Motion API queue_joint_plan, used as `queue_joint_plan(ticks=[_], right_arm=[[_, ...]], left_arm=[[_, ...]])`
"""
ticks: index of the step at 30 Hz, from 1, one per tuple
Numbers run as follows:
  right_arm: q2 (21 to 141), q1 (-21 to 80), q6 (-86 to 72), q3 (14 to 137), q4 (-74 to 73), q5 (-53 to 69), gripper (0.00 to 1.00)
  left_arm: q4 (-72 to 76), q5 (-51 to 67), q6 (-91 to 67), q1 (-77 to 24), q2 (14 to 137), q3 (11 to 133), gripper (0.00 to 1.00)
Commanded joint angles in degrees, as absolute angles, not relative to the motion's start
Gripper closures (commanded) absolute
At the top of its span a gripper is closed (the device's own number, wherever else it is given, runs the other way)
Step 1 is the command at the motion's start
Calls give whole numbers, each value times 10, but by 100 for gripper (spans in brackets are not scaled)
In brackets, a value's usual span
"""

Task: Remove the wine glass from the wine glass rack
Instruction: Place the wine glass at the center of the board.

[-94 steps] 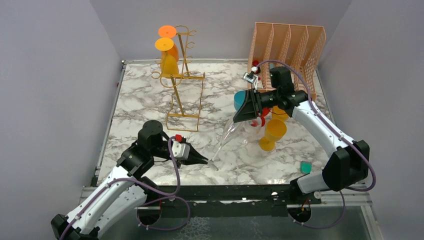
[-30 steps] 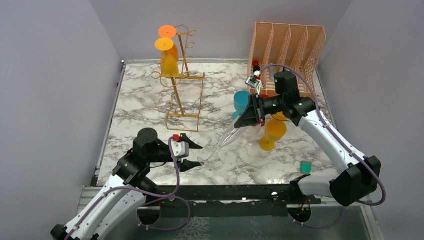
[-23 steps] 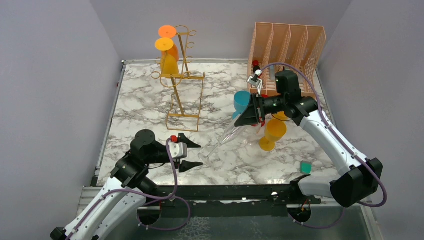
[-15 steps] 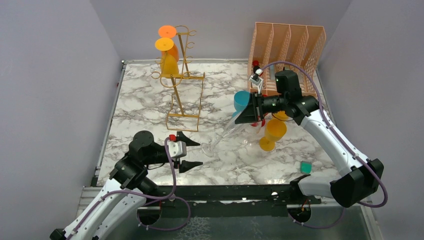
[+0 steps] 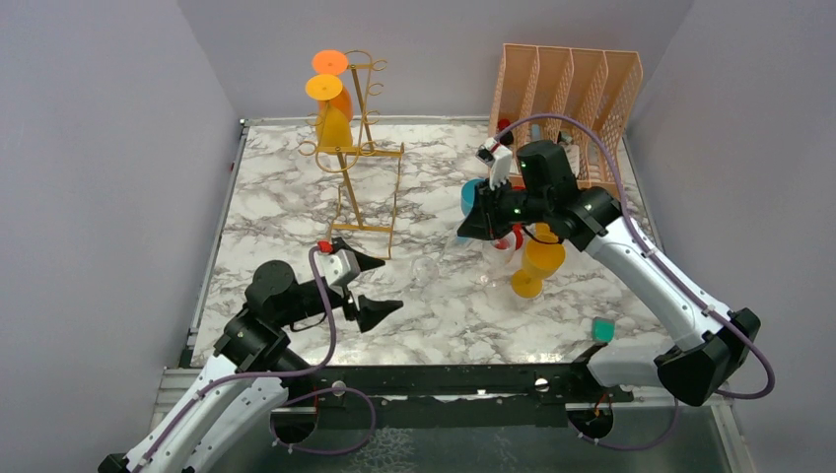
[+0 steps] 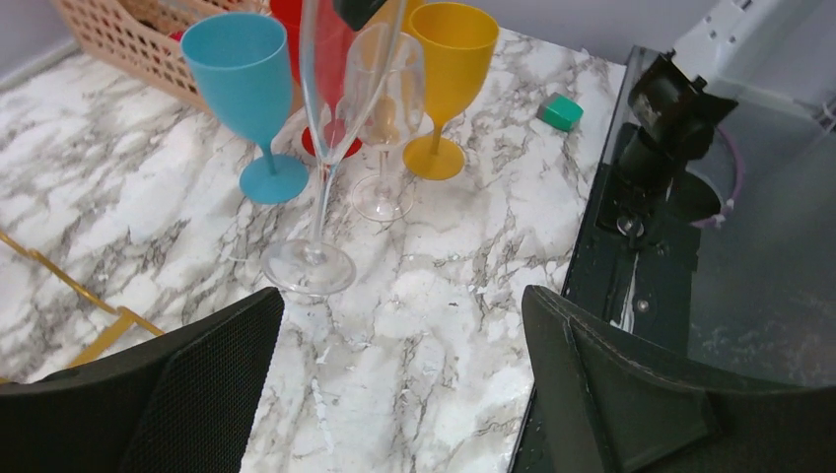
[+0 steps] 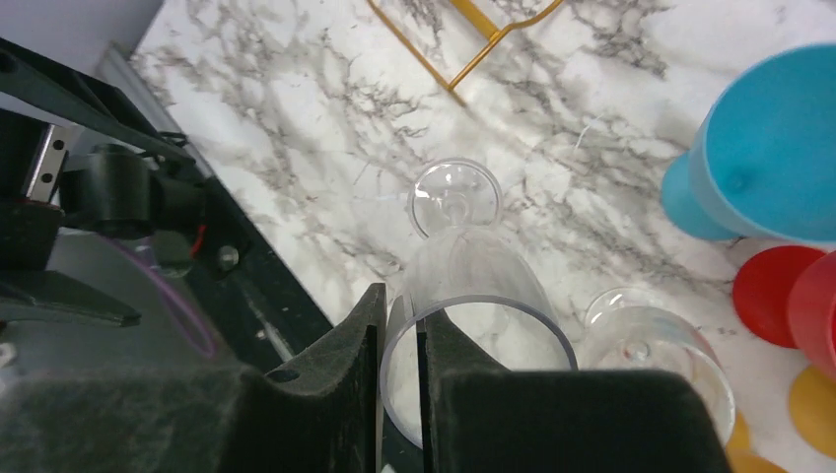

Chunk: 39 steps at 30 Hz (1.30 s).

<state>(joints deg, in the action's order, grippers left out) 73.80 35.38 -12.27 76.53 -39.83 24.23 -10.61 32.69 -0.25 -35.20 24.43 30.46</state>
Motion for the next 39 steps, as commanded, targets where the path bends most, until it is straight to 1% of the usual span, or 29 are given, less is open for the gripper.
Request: queue_joint_plan(ticks=[1, 6, 13, 19, 28, 39], right_arm=[[759, 434, -79, 810, -405, 34, 99], [806, 484, -56, 838, -419, -58, 99], [872, 496, -39, 886, -441, -94, 99], [917, 496, -40, 911, -460, -75, 99], [974, 495, -46, 952, -477, -88, 99], [1004, 466, -41, 985, -467, -68, 99]], left_arm=[[-104, 232, -97, -349, 272, 316, 2], [-123, 178, -165, -349, 296, 336, 1], [-136, 132, -217, -348, 292, 325, 1], [-153, 115, -226, -348, 274, 327, 1], [-182, 88, -229, -349, 264, 332, 1], [-192, 81, -229, -348, 265, 336, 1]])
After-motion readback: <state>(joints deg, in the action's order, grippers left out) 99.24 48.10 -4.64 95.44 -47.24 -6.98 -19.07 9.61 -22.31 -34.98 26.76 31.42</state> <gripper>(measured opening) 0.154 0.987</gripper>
